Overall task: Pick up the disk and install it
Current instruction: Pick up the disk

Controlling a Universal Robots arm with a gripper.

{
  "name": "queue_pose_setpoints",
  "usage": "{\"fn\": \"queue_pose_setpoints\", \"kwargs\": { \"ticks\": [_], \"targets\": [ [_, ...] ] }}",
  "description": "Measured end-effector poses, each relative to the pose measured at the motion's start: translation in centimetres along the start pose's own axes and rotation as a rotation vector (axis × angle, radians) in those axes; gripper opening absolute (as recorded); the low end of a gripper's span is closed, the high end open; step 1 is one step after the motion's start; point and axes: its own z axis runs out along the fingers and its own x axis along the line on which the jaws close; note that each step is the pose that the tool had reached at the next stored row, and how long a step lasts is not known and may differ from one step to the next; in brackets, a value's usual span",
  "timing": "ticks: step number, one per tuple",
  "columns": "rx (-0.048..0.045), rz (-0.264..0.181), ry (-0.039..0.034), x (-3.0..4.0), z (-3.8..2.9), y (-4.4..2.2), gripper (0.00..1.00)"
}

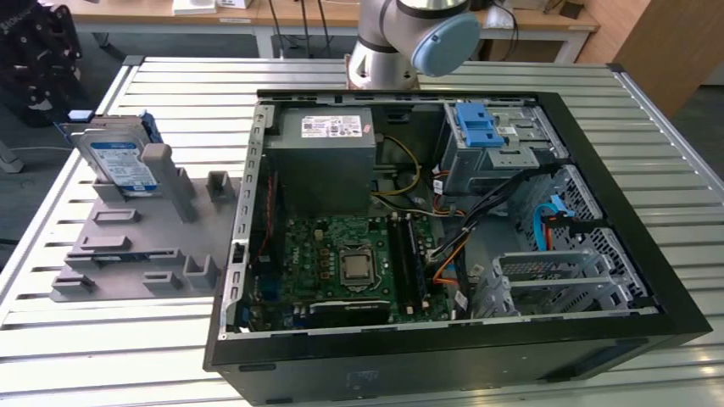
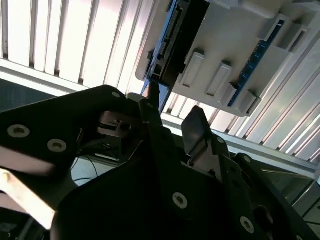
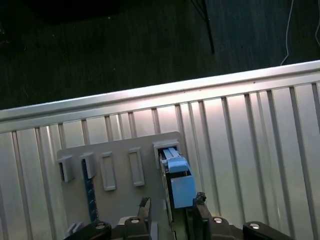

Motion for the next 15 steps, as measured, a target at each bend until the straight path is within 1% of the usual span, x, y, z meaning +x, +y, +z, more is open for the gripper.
{"fn": "queue_pose_setpoints", "kwargs": {
  "ticks": [2,3,4,5,6,9,12,13,15],
  "targets": [
    [-0.0005,-0.032,0.0007,0.01,0.18,0.0,0.53],
    [-0.0002,-0.037,0.0047,-0.05,0.28,0.0,0.53],
    [0.0007,-0.038,0.0102,-0.12,0.4,0.02,0.58],
    [0.0015,-0.038,0.0139,-0.18,0.55,0.03,0.58],
    [0.0019,-0.038,0.0147,-0.22,0.7,0.04,0.65],
    [0.0028,-0.039,0.014,-0.22,1.1,0.13,0.65],
    [0.0029,-0.051,0.0043,-0.23,1.36,0.18,0.65],
    [0.0033,-0.061,0.0027,-0.23,1.43,0.18,0.65],
    [0.0036,-0.082,0.0019,-0.22,1.52,0.18,0.65]
  ]
}}
